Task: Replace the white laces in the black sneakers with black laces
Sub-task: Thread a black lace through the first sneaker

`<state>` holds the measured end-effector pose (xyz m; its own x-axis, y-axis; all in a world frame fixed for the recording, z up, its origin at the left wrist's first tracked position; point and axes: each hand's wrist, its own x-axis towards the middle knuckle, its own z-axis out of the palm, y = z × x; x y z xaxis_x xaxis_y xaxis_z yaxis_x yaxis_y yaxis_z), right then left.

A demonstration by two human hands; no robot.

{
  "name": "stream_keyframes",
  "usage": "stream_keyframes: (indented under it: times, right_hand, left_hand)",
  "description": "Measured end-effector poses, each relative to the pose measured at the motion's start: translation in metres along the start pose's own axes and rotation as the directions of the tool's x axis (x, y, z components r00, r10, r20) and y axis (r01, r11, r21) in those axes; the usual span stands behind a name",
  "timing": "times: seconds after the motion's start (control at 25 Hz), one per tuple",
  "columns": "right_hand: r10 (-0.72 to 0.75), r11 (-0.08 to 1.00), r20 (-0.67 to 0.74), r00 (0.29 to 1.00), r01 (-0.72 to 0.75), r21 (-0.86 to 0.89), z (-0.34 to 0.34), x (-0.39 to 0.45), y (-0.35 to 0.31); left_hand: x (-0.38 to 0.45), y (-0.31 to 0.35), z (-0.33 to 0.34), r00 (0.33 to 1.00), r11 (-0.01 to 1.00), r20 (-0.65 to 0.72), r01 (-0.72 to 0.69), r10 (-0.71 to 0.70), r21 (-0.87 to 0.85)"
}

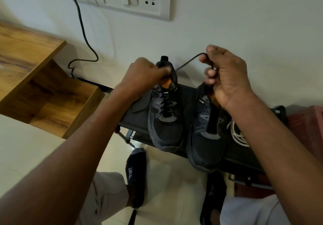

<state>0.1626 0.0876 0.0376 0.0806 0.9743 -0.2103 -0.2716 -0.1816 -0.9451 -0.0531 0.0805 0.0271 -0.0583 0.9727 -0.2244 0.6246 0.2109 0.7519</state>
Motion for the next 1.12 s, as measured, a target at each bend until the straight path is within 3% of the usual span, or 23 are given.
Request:
stream_keyframes:
  times: [0.04, 0.08, 0.12, 0.16, 0.24, 0.32, 0.36, 0.48, 0.56, 0.64, 0.68, 0.76, 0.88, 1.0, 1.12]
  right_hand:
    - [0.07, 0.997, -0.014, 0.997, -0.07, -0.038, -0.005, 0.003, 0.004]
    - [0.113, 0.985, -0.028, 0.993, -0.116, -0.124, -0.008, 0.004, 0.01]
    - [0.122, 0.968, -0.023, 0.992, -0.124, -0.219, -0.007, 0.005, 0.015]
    - [0.112, 0.95, 0.012, 0.994, -0.104, -0.296, -0.003, 0.003, 0.019]
    - [0.102, 0.93, 0.107, 0.989, -0.056, -0.363, 0.008, 0.0, 0.023]
    - [0.097, 0.937, 0.159, 0.982, -0.036, -0.348, 0.02, -0.001, 0.024]
    - [0.095, 0.942, 0.162, 0.982, -0.036, -0.333, 0.024, 0.0, 0.024]
    - [0.143, 0.968, 0.095, 0.985, -0.119, -0.222, 0.023, 0.006, 0.022]
    - [0.21, 0.969, 0.028, 0.977, -0.204, -0.142, 0.019, 0.009, 0.023]
    - [0.223, 0.948, 0.0, 0.975, -0.216, -0.235, 0.017, 0.008, 0.027]
    - [0.213, 0.932, 0.02, 0.977, -0.197, -0.304, 0.019, 0.006, 0.029]
    - [0.19, 0.907, 0.104, 0.976, -0.134, -0.399, 0.023, 0.001, 0.029]
    - [0.126, 0.893, 0.166, 0.978, -0.039, -0.449, 0.031, -0.002, 0.03]
    - [0.076, 0.875, 0.113, 0.991, -0.011, -0.485, 0.033, 0.001, 0.034]
    - [0.012, 0.872, 0.077, 0.997, 0.028, -0.49, 0.031, 0.002, 0.037]
  left_hand:
    - [0.004, -0.011, 0.0, 0.998, 0.958, -0.046, 0.06, -0.049, 0.281]
    - [0.006, -0.018, 0.002, 0.994, 0.894, -0.099, 0.077, -0.036, 0.441]
    - [0.007, -0.021, 0.003, 0.986, 0.889, -0.162, 0.051, 0.026, 0.455]
    - [0.005, -0.018, 0.004, 0.969, 0.93, -0.226, -0.014, 0.104, 0.367]
    - [0.0, 0.001, 0.003, 0.957, 0.985, -0.239, -0.173, 0.163, -0.02]
    - [-0.008, 0.019, 0.005, 0.984, 0.921, -0.021, -0.171, 0.174, -0.351]
    - [-0.011, 0.021, 0.006, 0.98, 0.909, 0.056, -0.156, 0.192, -0.386]
    - [-0.01, 0.009, -0.001, 0.985, 0.953, 0.103, -0.103, 0.137, -0.285]
    - [-0.004, -0.006, -0.01, 0.999, 0.999, 0.041, -0.034, 0.033, 0.021]
    - [0.001, -0.016, -0.013, 1.0, 0.958, -0.006, -0.006, 0.008, 0.285]
    - [0.001, -0.016, -0.013, 0.999, 0.952, -0.021, -0.024, 0.032, 0.307]
    - [0.003, -0.012, -0.011, 0.993, 0.98, -0.026, -0.11, 0.116, 0.168]
    - [-0.001, 0.0, -0.009, 0.985, 0.949, 0.121, -0.078, 0.12, -0.306]
    - [-0.005, 0.002, -0.006, 0.981, 0.947, 0.152, -0.071, 0.123, -0.313]
    - [-0.005, 0.0, -0.005, 0.987, 0.962, 0.155, 0.005, 0.039, -0.275]
